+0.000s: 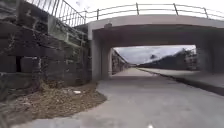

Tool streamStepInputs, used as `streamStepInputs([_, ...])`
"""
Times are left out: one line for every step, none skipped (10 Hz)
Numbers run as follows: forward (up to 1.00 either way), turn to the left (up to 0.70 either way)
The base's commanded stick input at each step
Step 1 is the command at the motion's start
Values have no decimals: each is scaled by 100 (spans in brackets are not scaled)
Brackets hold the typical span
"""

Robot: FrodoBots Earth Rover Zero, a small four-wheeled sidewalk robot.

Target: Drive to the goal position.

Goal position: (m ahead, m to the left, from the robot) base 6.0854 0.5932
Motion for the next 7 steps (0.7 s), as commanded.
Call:
streamStepInputs([50,0])
streamStepInputs([50,0])
streamStepInputs([50,0])
streamStepInputs([50,0])
streamStepInputs([50,0])
streamStepInputs([50,0])
streamStepInputs([50,0])
